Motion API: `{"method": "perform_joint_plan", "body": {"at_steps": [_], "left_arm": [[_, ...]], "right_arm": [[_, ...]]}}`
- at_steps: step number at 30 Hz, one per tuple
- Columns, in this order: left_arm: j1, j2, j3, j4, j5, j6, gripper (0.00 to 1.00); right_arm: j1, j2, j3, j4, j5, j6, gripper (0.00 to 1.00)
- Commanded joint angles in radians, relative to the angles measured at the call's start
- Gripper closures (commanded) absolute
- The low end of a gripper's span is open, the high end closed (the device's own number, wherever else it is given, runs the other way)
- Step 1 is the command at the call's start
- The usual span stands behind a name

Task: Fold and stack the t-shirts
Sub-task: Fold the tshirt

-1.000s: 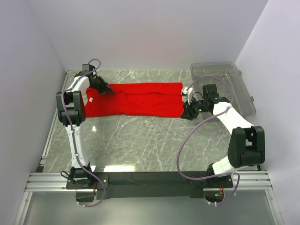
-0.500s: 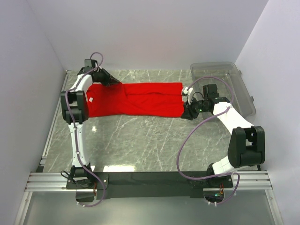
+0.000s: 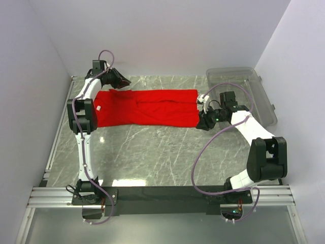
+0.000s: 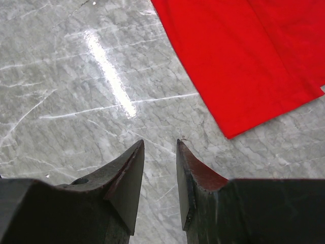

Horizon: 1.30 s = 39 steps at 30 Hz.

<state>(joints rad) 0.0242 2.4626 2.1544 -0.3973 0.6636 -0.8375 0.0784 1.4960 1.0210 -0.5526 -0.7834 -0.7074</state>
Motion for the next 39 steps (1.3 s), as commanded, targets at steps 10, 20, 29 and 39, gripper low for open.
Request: {"method": "perform_joint_plan", "body": {"at_steps": [10, 20, 29, 39], "left_arm": [[0.074, -0.693, -0.608, 0.035, -0.527, 0.423, 0.50], [0.304, -0.944, -1.111, 0.025, -0.348, 0.408, 0.42], [0.309, -0.762, -1.041, 0.043, -0.295, 0.480, 0.50], [0.309, -0.669, -0.967, 0.025, -0.300, 0.532, 0.52]], "right_arm": [[-0.008, -0.033, 0.008, 0.000, 0.006, -0.023, 0.61], [-0.008, 0.032, 0.071, -0.018, 0.032, -0.024, 0.61], [-0.009, 0.076, 0.113, -0.030, 0.096, 0.020, 0.61], [-0.008, 0.095, 0.123, -0.043, 0.105, 0.029, 0.61]]}}
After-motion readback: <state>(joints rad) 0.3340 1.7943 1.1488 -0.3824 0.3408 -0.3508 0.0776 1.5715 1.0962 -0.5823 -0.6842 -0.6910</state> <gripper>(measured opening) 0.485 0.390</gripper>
